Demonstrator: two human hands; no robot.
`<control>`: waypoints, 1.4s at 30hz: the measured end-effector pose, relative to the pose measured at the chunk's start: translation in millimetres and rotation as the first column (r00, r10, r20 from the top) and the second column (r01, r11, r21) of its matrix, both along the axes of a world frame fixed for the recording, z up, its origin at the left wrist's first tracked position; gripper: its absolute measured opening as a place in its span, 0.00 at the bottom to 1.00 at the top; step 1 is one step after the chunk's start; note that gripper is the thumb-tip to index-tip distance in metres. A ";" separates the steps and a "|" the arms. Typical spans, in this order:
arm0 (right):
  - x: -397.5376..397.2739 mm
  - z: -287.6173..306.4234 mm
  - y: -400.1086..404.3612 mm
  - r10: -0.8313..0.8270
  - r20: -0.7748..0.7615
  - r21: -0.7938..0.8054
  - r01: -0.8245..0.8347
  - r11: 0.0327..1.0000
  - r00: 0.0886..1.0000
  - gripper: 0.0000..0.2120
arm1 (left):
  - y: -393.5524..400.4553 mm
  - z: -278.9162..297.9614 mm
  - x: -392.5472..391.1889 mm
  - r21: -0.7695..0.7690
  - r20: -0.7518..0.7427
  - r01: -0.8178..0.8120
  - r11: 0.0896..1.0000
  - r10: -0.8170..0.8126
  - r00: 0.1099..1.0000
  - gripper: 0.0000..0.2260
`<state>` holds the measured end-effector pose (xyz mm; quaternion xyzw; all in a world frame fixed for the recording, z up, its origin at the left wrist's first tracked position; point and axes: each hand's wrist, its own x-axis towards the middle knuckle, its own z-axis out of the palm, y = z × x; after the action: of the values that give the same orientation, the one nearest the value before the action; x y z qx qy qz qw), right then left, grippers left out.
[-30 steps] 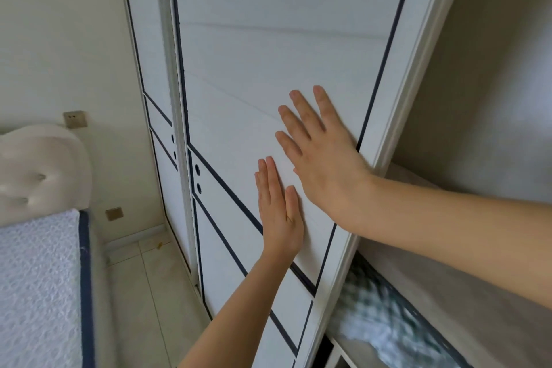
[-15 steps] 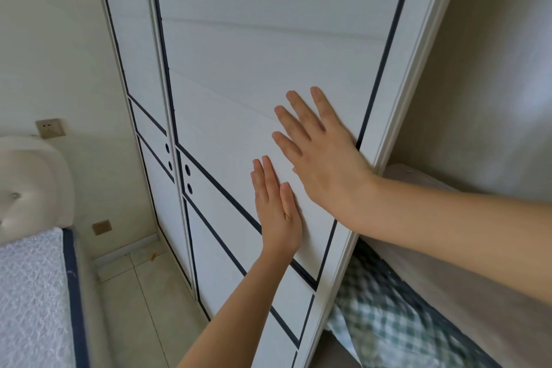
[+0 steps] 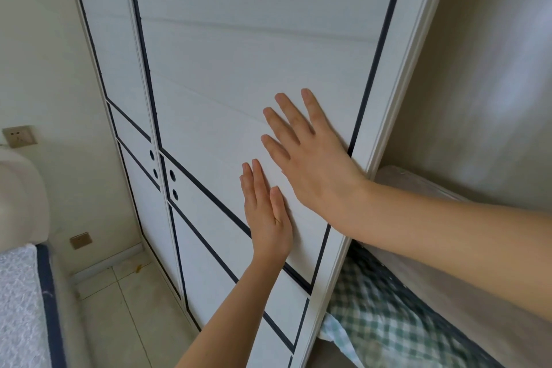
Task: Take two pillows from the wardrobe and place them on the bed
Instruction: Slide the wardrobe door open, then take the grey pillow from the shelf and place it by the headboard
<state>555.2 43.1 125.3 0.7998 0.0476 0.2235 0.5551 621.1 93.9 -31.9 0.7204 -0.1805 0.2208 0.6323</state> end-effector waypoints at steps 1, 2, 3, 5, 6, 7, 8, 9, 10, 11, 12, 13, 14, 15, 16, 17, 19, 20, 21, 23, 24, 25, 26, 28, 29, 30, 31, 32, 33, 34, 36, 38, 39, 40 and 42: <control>-0.5 0.3 0.8 -0.003 -0.002 0.006 0.003 1.000 1.000 0.34 | 0.7 0.9 0.1 -0.002 -0.001 0.005 1.000 -0.005 1.000 0.24; -1.4 1.1 2.2 -0.006 -0.009 0.016 0.006 1.000 1.000 0.34 | 1.6 2.0 -0.2 -0.005 -0.003 0.011 1.000 -0.011 1.000 0.23; -3.2 2.8 4.2 0.001 -0.021 0.043 0.000 0.999 1.000 0.33 | 3.1 2.9 -1.5 -0.009 -0.005 0.020 1.000 -0.020 1.000 0.23; -7.6 5.7 7.2 0.038 -0.031 0.133 -0.034 0.991 0.999 0.31 | 7.6 6.1 -5.1 -0.004 -0.008 0.044 0.999 -0.044 0.999 0.23; -10.7 7.1 7.9 0.067 -0.040 0.184 -0.059 0.981 0.997 0.30 | 10.6 8.5 -6.7 0.003 -0.011 0.056 0.998 -0.056 0.998 0.23; -14.6 7.6 9.4 0.100 -0.062 0.251 -0.082 0.964 0.993 0.29 | 14.0 11.2 -8.3 0.011 -0.015 0.064 0.998 -0.064 0.998 0.23; -19.5 7.3 10.8 0.137 -0.084 0.316 -0.104 0.943 0.987 0.28 | 17.4 14.0 -10.0 0.023 -0.014 0.065 0.998 -0.065 0.998 0.23; -25.7 5.9 12.7 0.163 -0.096 0.377 -0.116 0.919 0.982 0.27 | 21.1 17.1 -12.8 0.045 0.000 0.055 0.997 -0.055 0.998 0.22; -33.9 3.2 14.1 0.186 -0.094 0.437 -0.127 0.890 0.978 0.26 | 24.5 19.9 -16.4 0.070 0.024 0.033 0.997 -0.035 0.999 0.22; -43.4 -1.2 15.1 0.219 -0.078 0.510 -0.150 0.847 0.973 0.25 | 28.1 22.1 -20.9 0.088 0.053 0.005 0.996 -0.010 0.999 0.21; -55.5 -4.4 15.4 0.245 -0.045 0.628 -0.163 0.761 0.969 0.23 | 30.5 23.9 -26.8 0.092 0.080 -0.024 0.996 0.016 0.997 0.20; -68.9 -8.4 13.2 0.283 -0.022 0.730 -0.178 0.659 0.959 0.23 | 32.3 25.1 -33.6 0.083 0.097 -0.042 0.996 0.034 0.995 0.19; -82.8 -13.0 10.6 0.336 -0.005 0.778 -0.208 0.593 0.942 0.22 | 32.5 26.2 -41.9 0.058 0.101 -0.047 0.997 0.041 0.994 0.17; -95.7 -17.7 6.3 0.372 0.007 0.744 -0.253 0.618 0.928 0.21 | 31.3 27.6 -52.1 0.015 0.088 -0.044 0.999 0.043 0.995 0.16; -109.1 -22.4 -0.5 0.414 0.032 0.709 -0.312 0.632 0.910 0.19 | 29.0 29.3 -63.6 -0.034 0.070 -0.047 0.998 0.049 0.996 0.14; -121.6 -26.6 -8.7 0.442 0.076 0.705 -0.362 0.610 0.894 0.18 | 26.3 31.1 -76.0 -0.074 0.063 -0.066 0.995 0.071 0.996 0.12; -142.8 -37.9 -30.7 0.462 0.168 0.818 -0.385 0.428 0.871 0.15 | 20.4 34.7 -101.2 -0.120 0.088 -0.119 0.986 0.130 0.988 0.12; -152.8 -44.2 -42.0 0.458 0.211 0.851 -0.393 0.349 0.864 0.14 | 16.7 35.3 -113.5 -0.131 0.109 -0.137 0.982 0.152 0.982 0.12; -161.5 -50.6 -54.0 0.434 0.242 0.870 -0.392 0.299 0.868 0.13 | 12.3 34.6 -125.9 -0.134 0.129 -0.149 0.980 0.166 0.978 0.13; -176.1 -65.6 -83.0 0.368 0.253 0.892 -0.363 0.269 0.895 0.13 | 1.3 29.0 -151.0 -0.127 0.154 -0.154 0.980 0.173 0.973 0.13; -182.7 -73.2 -98.0 0.327 0.240 0.902 -0.334 0.272 0.914 0.12 | -5.2 25.2 -163.6 -0.120 0.160 -0.149 0.982 0.167 0.973 0.13; -189.0 -80.8 -113.4 0.281 0.212 0.917 -0.290 0.274 0.936 0.11 | -12.4 20.6 -175.5 -0.108 0.171 -0.137 0.985 0.154 0.973 0.13; -195.0 -88.3 -128.7 0.229 0.180 0.931 -0.241 0.274 0.957 0.11 | -21.0 15.5 -186.3 -0.092 0.185 -0.116 0.989 0.132 0.974 0.12; -204.9 -102.2 -156.2 0.113 0.108 0.949 -0.136 0.285 0.988 0.11 | -38.8 2.9 -203.1 -0.055 0.200 -0.060 0.997 0.070 0.977 0.12; -210.0 -108.6 -168.8 0.058 0.078 0.955 -0.091 0.282 0.995 0.12 | -49.3 -4.2 -209.5 -0.034 0.194 -0.031 0.999 0.037 0.980 0.11; -218.2 -115.0 -183.4 0.004 0.048 0.962 -0.047 0.268 0.999 0.13 | -63.5 -12.0 -217.2 -0.007 0.173 -0.004 1.000 0.005 0.985 0.11; -225.4 -121.2 -196.1 -0.044 0.018 0.968 -0.007 0.252 0.999 0.15 | -76.8 -19.5 -222.6 0.030 0.137 0.021 0.999 -0.025 0.990 0.11; -232.9 -127.1 -207.2 -0.090 -0.012 0.971 0.033 0.237 0.996 0.15 | -90.0 -27.4 -226.5 0.077 0.087 0.048 0.996 -0.055 0.995 0.10; -240.5 -132.4 -217.6 -0.130 -0.041 0.973 0.069 0.221 0.991 0.16 | -103.4 -35.1 -228.7 0.124 0.021 0.078 0.989 -0.082 0.996 0.10; -247.2 -137.5 -227.5 -0.158 -0.064 0.974 0.096 0.204 0.985 0.16 | -115.9 -41.8 -229.2 0.160 -0.064 0.113 0.981 -0.104 0.993 0.11; -256.9 -143.5 -246.8 -0.202 -0.089 0.980 0.122 0.158 0.975 0.16 | -139.0 -48.6 -229.3 0.205 -0.261 0.184 0.961 -0.128 0.957 0.14; -261.4 -143.5 -268.6 -0.258 -0.087 0.985 0.121 0.121 0.962 0.16 | -159.9 -50.8 -229.5 0.268 -0.365 0.215 0.939 -0.107 0.925 0.17; -261.8 -142.6 -280.0 -0.284 -0.086 0.987 0.121 0.107 0.955 0.16 | -169.1 -51.2 -230.1 0.300 -0.366 0.211 0.930 -0.092 0.926 0.18; -261.1 -142.0 -290.9 -0.306 -0.086 0.988 0.120 0.092 0.948 0.16 | -177.1 -50.3 -231.5 0.328 -0.341 0.194 0.925 -0.076 0.937 0.19; -256.5 -141.6 -310.6 -0.340 -0.097 0.990 0.128 0.067 0.935 0.16 | -191.0 -46.8 -234.1 0.383 -0.243 0.142 0.913 -0.049 0.969 0.20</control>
<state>298.8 -267.5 -16.2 0.9389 -0.2870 0.1685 -0.0879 387.0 -97.1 -78.7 0.8443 -0.1830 0.0639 0.4996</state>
